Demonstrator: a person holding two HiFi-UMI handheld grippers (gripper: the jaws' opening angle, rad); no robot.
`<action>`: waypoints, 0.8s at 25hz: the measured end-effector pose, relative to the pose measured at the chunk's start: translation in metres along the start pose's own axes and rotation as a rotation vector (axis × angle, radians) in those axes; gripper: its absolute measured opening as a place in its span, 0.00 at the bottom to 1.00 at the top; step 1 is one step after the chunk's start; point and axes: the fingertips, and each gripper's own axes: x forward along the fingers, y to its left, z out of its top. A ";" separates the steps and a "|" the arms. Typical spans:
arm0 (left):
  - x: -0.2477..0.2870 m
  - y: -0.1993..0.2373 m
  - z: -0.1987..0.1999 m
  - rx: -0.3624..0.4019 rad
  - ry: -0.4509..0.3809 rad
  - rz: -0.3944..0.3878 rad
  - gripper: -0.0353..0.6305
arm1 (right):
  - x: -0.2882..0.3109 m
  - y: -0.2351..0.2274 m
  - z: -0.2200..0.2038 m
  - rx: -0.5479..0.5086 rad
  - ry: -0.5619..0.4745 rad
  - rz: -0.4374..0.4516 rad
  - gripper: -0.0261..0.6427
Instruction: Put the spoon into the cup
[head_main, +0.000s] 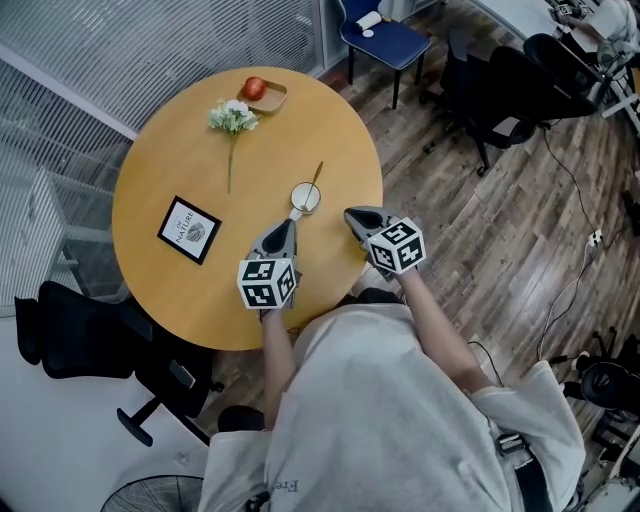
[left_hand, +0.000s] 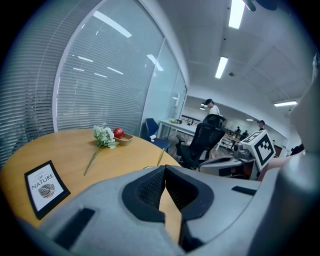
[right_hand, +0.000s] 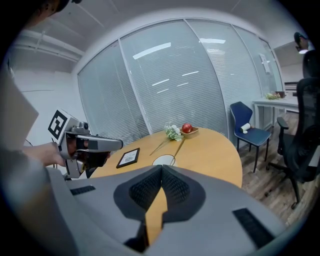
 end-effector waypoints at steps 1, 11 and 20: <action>0.001 0.000 0.000 0.000 0.000 -0.001 0.06 | 0.000 -0.001 0.000 -0.001 0.002 -0.001 0.03; 0.000 0.002 0.001 0.001 0.000 0.001 0.06 | 0.002 0.003 0.001 -0.010 0.006 0.003 0.03; 0.002 0.002 -0.001 0.001 0.005 -0.004 0.06 | 0.002 0.002 0.002 -0.016 0.008 0.003 0.03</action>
